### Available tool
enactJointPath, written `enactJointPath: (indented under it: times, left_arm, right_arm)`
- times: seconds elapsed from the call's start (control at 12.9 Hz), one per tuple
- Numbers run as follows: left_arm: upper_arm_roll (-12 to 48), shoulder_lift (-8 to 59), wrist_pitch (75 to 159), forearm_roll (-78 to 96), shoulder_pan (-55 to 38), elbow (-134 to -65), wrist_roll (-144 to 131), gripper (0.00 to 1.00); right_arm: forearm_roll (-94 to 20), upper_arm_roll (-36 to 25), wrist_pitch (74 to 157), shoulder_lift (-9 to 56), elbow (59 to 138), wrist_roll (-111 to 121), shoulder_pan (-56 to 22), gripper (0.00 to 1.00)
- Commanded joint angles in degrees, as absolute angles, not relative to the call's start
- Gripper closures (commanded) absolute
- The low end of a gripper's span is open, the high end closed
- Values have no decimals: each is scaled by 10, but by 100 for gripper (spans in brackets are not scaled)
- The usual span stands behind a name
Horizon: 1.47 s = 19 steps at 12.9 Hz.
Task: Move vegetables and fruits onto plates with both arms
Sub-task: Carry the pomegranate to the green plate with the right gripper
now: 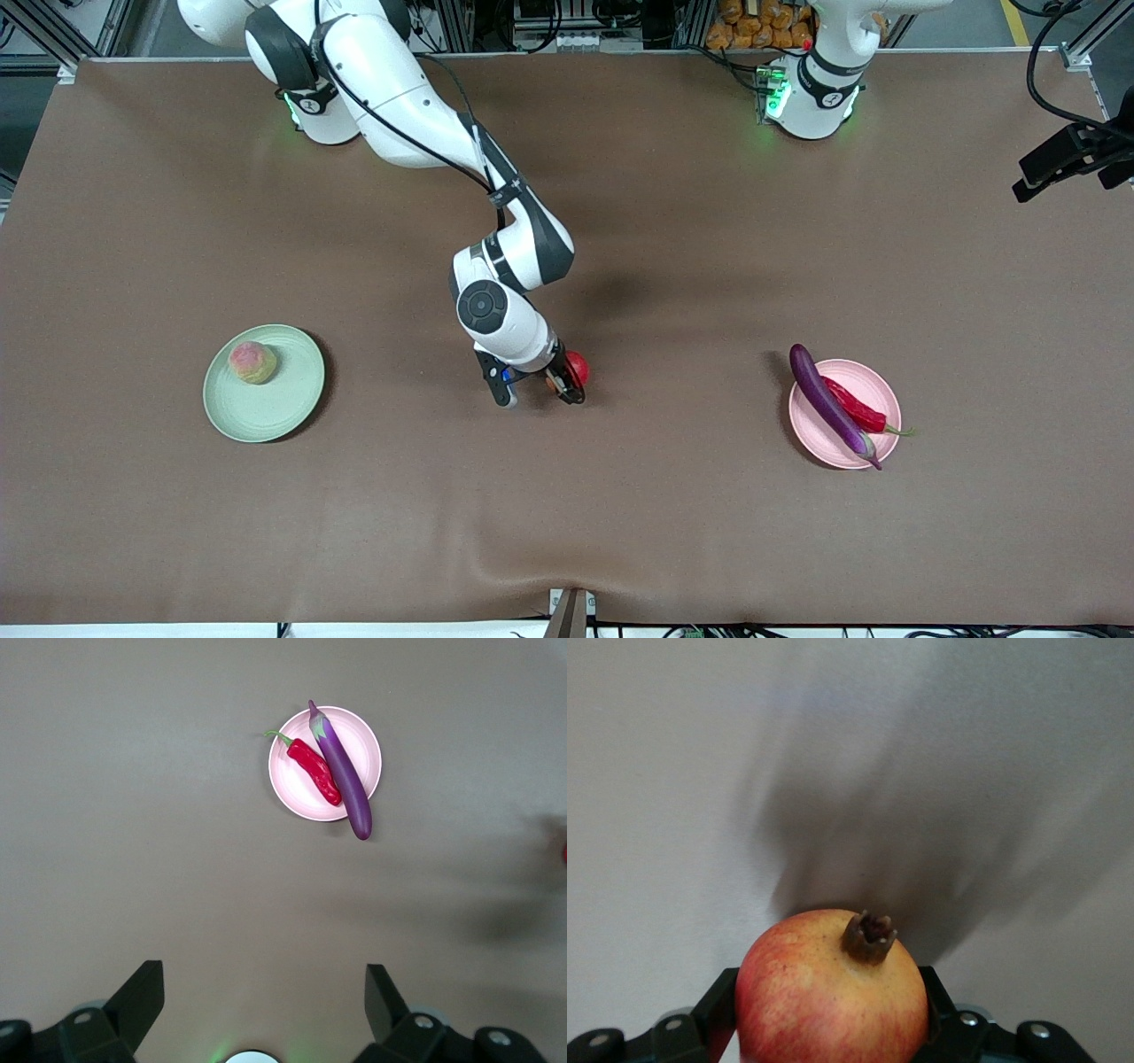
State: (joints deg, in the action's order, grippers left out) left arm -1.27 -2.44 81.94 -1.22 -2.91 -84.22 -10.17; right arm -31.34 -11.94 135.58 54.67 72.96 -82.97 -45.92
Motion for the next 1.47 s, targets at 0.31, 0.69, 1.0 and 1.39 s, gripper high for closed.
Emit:
enactJointPath:
  times: [0.31,0.69,1.0,1.39]
  left_arm:
    - [9,-19,825,-12,-13,-841,-99,0]
    - [6,-15,825,-12,-12,-840,-101,0]
    - [4,-19,821,-12,-11,-839,-99,0]
    - [4,-21,819,-12,-3,-838,-101,0]
  right_arm:
    - [-303,-120,1117,439,715,-631,-339,50]
    - [-294,-241,959,409,727,-289,-301,72]
    - [-293,-336,955,412,786,48,-298,72]
    - [-291,-374,1108,414,891,424,-283,71]
